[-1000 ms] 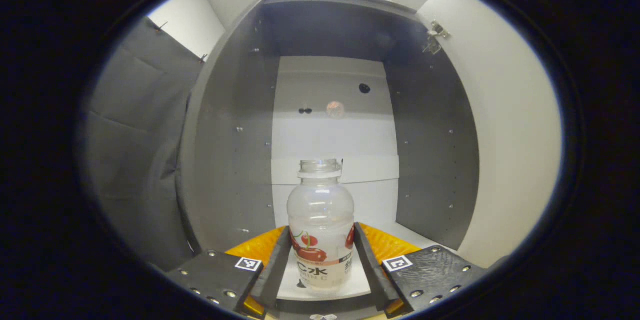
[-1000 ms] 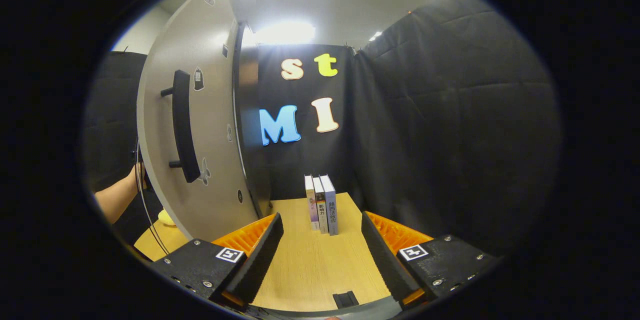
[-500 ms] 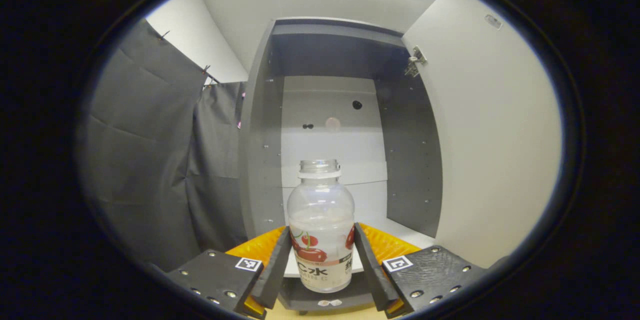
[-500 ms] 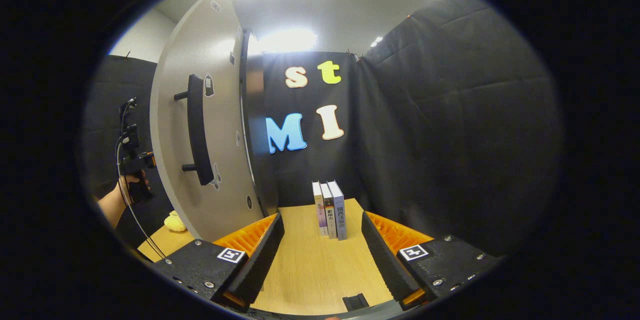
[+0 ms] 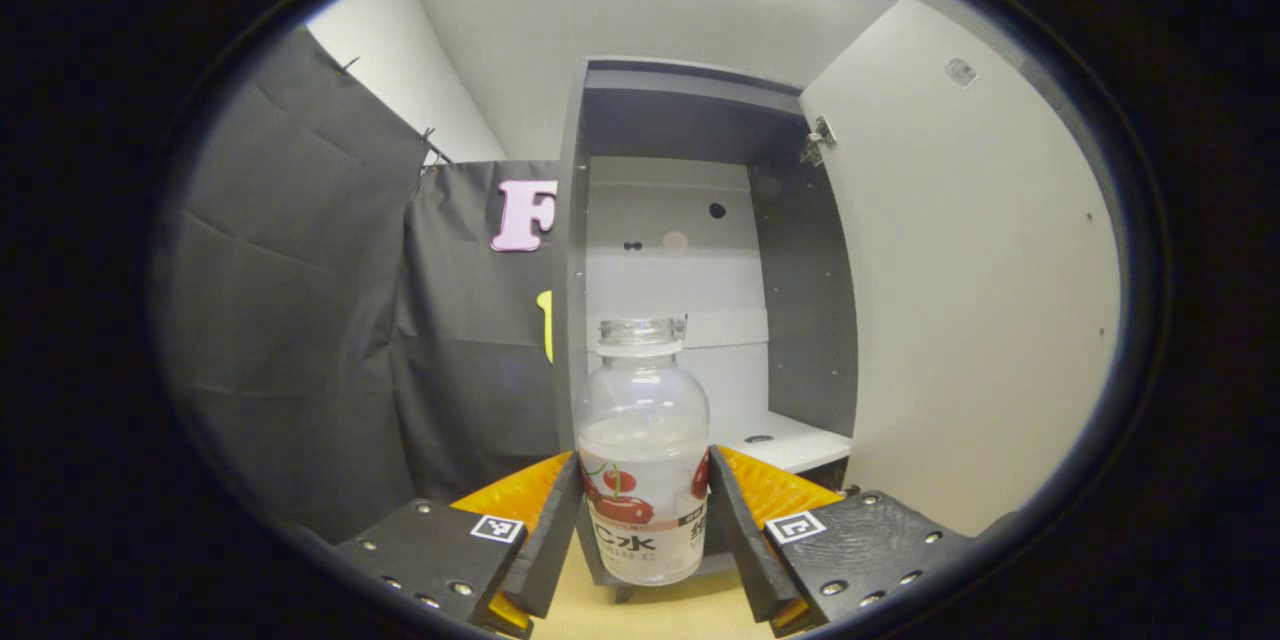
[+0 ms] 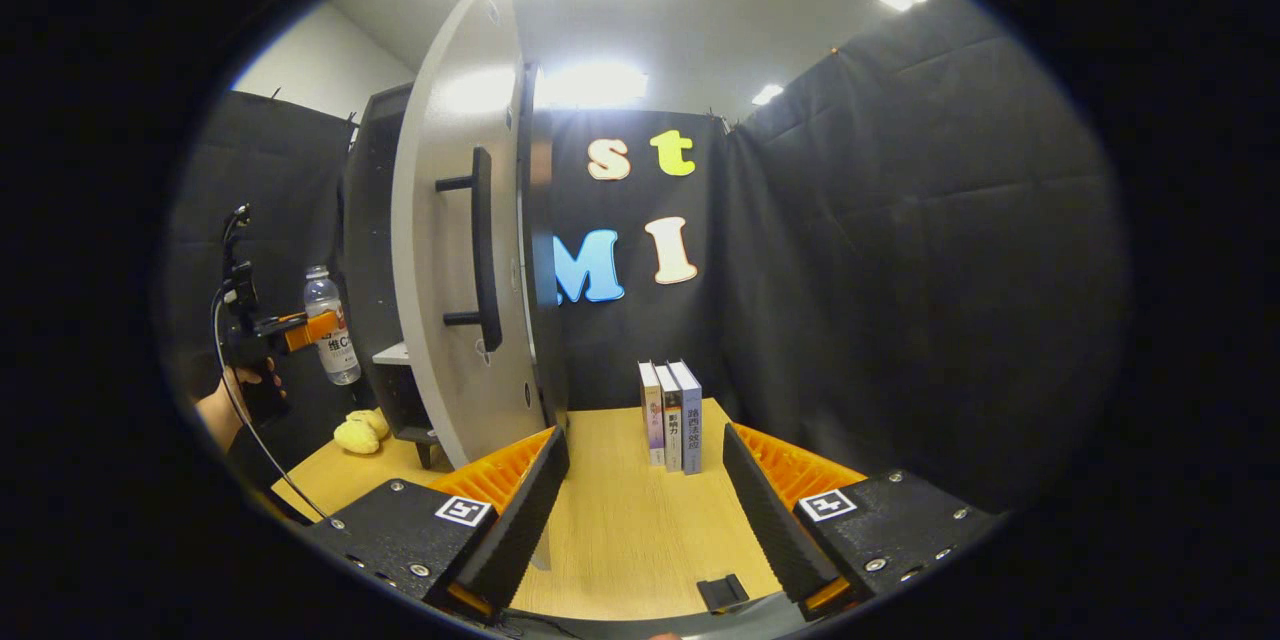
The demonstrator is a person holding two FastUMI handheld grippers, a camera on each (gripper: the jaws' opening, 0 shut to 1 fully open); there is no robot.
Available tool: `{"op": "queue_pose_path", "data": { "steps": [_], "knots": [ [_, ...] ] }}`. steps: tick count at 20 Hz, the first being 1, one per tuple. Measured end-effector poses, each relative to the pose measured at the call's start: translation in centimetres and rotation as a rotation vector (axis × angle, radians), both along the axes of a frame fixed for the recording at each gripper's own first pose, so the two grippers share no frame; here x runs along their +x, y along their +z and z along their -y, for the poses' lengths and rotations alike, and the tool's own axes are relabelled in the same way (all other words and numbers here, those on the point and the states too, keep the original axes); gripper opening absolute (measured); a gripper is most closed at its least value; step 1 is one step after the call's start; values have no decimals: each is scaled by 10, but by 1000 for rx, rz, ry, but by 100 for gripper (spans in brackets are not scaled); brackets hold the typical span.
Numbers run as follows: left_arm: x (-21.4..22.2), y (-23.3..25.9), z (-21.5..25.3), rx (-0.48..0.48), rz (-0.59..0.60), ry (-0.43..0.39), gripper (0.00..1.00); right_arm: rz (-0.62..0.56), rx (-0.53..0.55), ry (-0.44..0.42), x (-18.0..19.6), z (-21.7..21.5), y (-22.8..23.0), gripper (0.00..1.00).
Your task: Open the cabinet door with the right hand, grasp the bottle in the cabinet with the left hand and place it on the coaster, then close the cabinet door with the right hand.
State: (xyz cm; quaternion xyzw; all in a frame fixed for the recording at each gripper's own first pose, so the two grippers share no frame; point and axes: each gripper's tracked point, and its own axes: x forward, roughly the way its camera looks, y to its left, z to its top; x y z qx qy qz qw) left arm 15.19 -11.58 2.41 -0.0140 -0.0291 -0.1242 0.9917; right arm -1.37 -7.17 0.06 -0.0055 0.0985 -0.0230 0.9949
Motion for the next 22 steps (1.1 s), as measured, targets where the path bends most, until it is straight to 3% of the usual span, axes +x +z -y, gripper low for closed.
{"op": "queue_pose_path", "data": {
  "steps": [12,13,17,22],
  "knots": [
    [-55,-76,-16,-12,-63,-50,76,9,11,-56,-41,-18,10,96],
    [-58,-85,-17,-15,-75,-51,73,9,9,-63,-44,-18,10,92],
    [-69,-117,-25,-14,-110,-40,72,-6,-10,-82,-52,-20,8,95],
    [-86,-155,-28,-2,-143,-43,76,-27,-43,-88,-66,-24,6,95]
  ]
}}
